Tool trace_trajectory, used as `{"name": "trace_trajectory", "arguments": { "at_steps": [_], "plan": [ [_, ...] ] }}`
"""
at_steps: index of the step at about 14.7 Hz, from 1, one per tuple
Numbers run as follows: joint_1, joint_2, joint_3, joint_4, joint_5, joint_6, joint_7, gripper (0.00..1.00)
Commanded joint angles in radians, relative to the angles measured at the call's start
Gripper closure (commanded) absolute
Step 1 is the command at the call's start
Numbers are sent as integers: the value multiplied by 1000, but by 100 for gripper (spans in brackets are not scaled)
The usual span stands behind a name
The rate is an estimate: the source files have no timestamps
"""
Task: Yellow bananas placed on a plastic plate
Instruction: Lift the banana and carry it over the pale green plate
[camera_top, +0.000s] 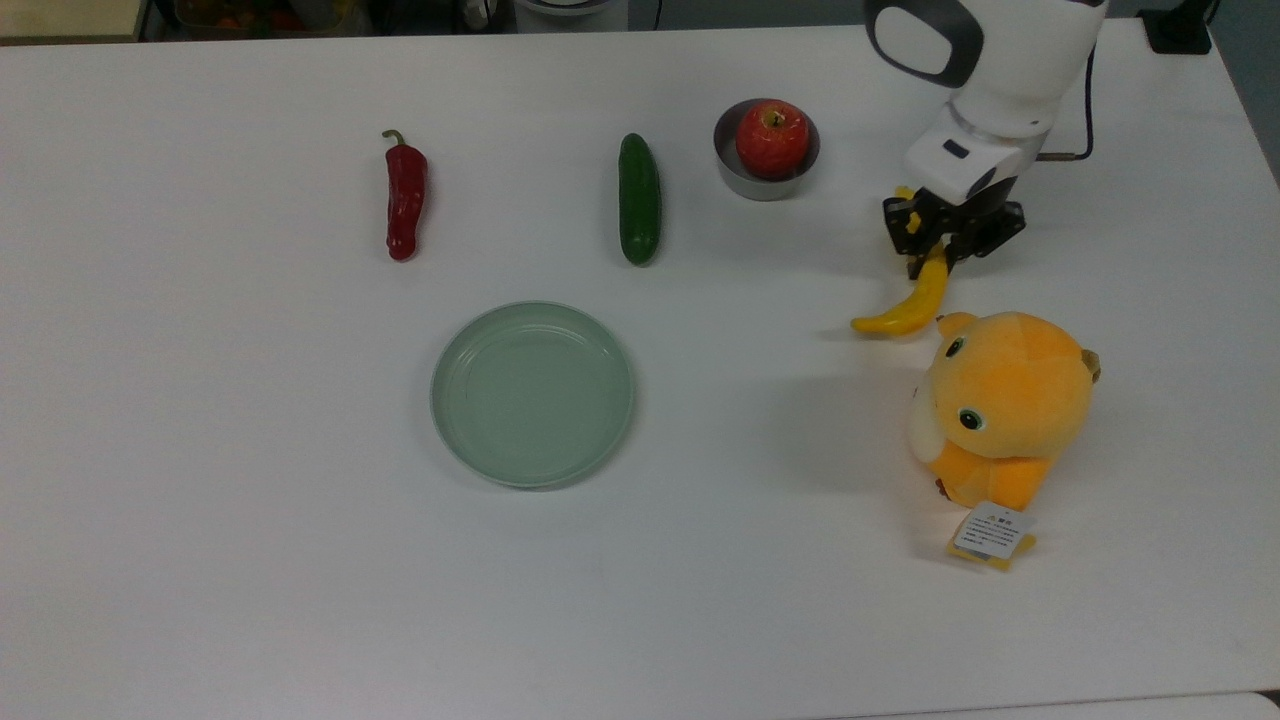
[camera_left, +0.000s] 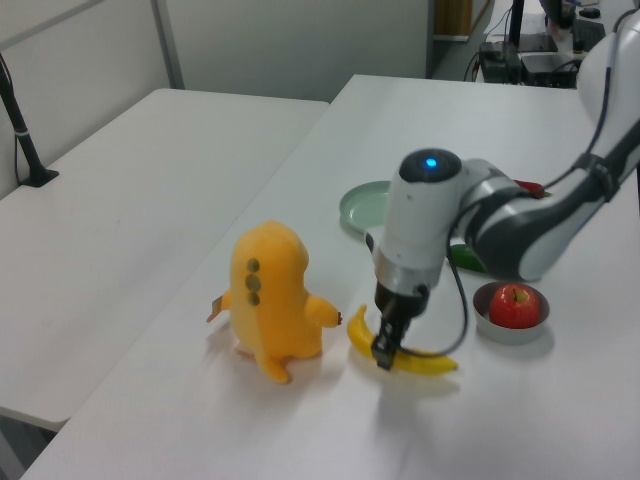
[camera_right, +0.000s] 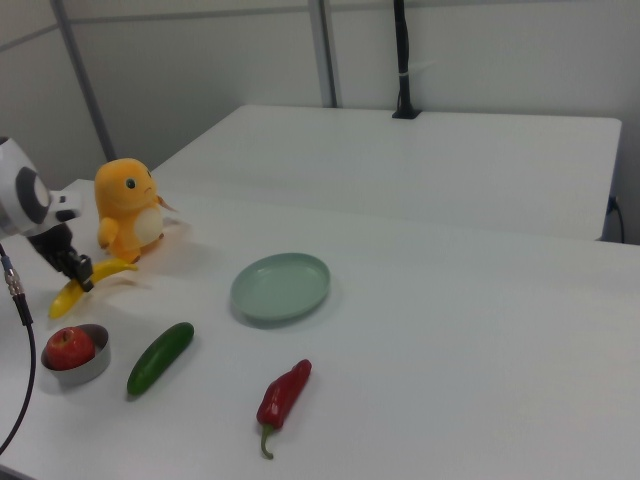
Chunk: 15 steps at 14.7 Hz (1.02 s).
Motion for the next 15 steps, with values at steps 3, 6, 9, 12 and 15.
{"name": "trace_trajectory", "arguments": {
  "at_steps": [3,6,9,12,15],
  "plan": [
    [-76,-58,-50,-19,-11,-49,-45,100],
    [-99,-58,-96,-15,-13,-48,-62,100],
    [-107,-56,-159,-10,-14,-27,-82,100],
    [-131,-56,-212,-10,-14,64,-101,100],
    [-139,-56,-268,10,-11,102,-120,100]
  ]
}}
